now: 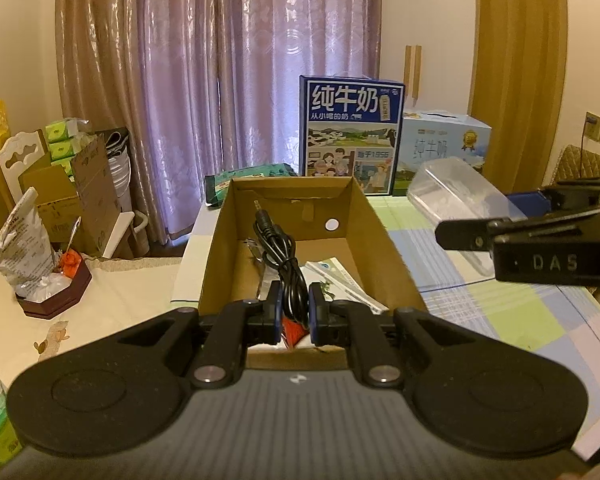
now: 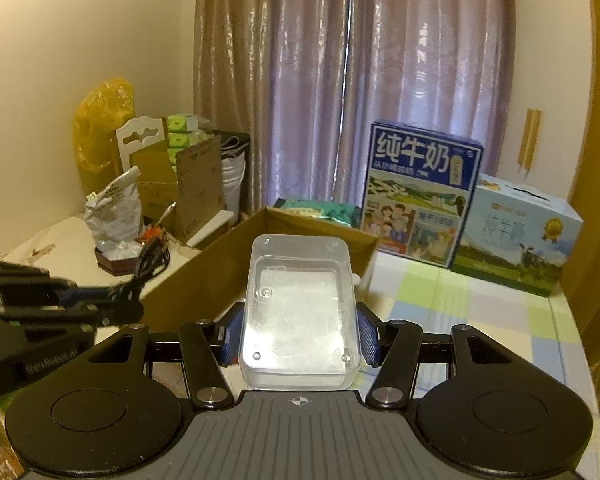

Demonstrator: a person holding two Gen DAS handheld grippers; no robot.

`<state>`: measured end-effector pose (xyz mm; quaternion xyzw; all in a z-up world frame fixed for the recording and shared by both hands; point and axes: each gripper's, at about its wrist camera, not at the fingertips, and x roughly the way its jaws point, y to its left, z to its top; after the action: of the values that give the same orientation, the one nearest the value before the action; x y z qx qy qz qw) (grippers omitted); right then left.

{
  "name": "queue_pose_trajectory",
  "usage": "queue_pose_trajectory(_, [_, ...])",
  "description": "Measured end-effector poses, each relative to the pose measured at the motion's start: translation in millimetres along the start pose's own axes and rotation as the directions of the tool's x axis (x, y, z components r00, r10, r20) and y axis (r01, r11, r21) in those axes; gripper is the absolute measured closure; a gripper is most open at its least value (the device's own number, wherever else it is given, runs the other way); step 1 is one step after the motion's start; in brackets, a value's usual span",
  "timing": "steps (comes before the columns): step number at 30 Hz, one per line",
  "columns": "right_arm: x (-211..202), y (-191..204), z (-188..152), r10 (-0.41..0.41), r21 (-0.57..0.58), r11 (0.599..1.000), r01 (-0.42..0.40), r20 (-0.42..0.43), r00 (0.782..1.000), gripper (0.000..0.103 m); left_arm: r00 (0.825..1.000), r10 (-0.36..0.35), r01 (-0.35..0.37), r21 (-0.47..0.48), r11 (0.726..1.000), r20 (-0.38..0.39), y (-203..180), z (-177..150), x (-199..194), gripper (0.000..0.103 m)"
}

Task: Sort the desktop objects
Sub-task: 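Lower the cable into the box with the left gripper while the right lowers the clear case, then open both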

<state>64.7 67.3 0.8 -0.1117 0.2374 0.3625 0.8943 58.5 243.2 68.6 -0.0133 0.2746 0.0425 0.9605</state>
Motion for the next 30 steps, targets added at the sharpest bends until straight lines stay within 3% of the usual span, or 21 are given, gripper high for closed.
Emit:
queue_pose_trajectory(14, [72,0,8,0.037,0.016,0.999,-0.036,-0.074,0.997,0.049,0.997,-0.018,0.017,-0.005,1.000,-0.077,24,-2,61,0.094])
queue_pose_trajectory(30, [100,-4,6,0.056,0.044,0.998,-0.052,-0.103,0.993,0.049,0.993,-0.023,0.022,-0.006,1.000,-0.117,29,-3,87,0.094])
